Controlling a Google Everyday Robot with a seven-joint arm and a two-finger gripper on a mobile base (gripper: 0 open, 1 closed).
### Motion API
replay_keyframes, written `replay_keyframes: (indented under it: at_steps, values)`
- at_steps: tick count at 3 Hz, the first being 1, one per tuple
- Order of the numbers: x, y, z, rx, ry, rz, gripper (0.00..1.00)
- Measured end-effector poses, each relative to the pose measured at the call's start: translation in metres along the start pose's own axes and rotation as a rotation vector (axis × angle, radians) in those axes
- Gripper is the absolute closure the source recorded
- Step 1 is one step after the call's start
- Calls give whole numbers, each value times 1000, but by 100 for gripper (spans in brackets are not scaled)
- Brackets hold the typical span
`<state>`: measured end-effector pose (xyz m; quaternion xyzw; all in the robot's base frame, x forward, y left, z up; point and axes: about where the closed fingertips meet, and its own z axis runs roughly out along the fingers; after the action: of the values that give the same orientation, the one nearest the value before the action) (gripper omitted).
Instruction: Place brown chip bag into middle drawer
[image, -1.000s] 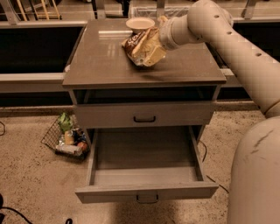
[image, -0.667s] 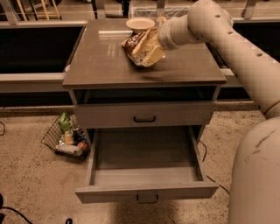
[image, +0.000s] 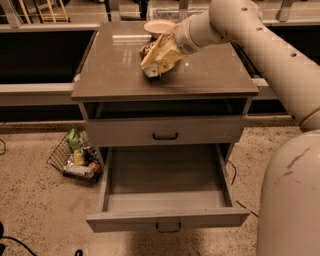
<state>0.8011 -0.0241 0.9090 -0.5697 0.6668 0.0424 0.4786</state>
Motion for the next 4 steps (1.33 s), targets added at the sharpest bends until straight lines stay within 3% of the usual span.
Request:
replay_keyframes:
  at_steps: [2,3,4]
  values:
    - [-3,17,-5,-40,-55,90,89]
    - [1,18,-36,6,-102,132,100]
    - [1,18,-36,5,-103,132,100]
